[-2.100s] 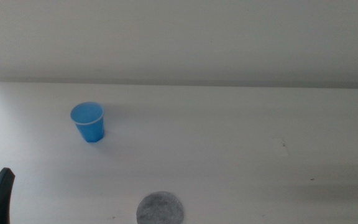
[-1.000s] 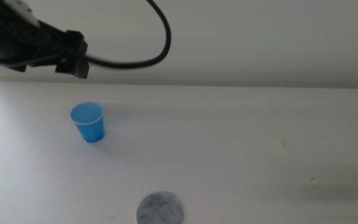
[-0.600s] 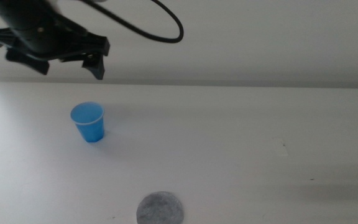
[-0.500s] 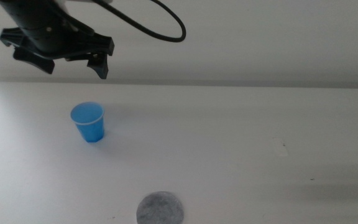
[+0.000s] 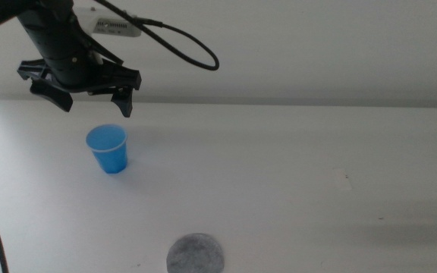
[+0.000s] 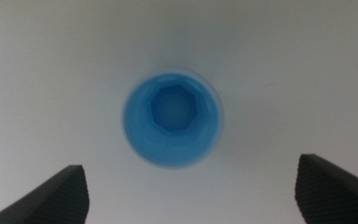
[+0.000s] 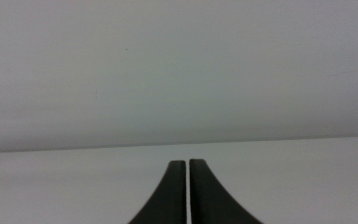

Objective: Place an empty cup on a cup mat.

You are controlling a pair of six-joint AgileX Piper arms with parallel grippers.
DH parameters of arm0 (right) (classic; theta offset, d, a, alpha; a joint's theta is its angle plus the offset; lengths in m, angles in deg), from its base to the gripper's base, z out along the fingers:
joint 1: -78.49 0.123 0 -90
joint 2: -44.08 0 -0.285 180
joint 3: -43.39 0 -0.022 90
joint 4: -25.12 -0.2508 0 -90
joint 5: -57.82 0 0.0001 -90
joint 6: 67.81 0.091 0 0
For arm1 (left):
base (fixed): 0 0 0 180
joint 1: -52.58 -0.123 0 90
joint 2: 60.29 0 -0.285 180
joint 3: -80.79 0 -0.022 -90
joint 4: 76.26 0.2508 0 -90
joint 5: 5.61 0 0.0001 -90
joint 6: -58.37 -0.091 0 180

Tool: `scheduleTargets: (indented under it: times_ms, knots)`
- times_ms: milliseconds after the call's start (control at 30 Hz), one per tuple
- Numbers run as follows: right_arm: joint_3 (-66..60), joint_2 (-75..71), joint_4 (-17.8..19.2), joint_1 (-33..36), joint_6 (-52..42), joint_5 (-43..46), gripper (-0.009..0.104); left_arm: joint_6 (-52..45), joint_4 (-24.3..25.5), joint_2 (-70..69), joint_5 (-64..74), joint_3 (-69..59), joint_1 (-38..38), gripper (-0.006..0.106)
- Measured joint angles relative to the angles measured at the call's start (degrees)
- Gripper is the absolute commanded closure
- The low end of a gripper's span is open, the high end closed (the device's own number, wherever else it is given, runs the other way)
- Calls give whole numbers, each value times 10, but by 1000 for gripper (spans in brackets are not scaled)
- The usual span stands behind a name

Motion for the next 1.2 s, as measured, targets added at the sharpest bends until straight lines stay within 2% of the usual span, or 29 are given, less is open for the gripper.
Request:
scheduleTargets:
  times_ms: [333,1000,1100,1200]
  knots:
    - [0,0,0,0,0,0,97,-33,-4,37,-41,0,-41,12]
    - [0,0,0,1,0,0,97,-56,7,121,-47,0,-48,12]
    - [0,0,0,1,0,0,97,-59,10,135,-43,0,-48,16]
    - [0,0,0,1,0,0,97,-64,11,147,-43,0,-48,26]
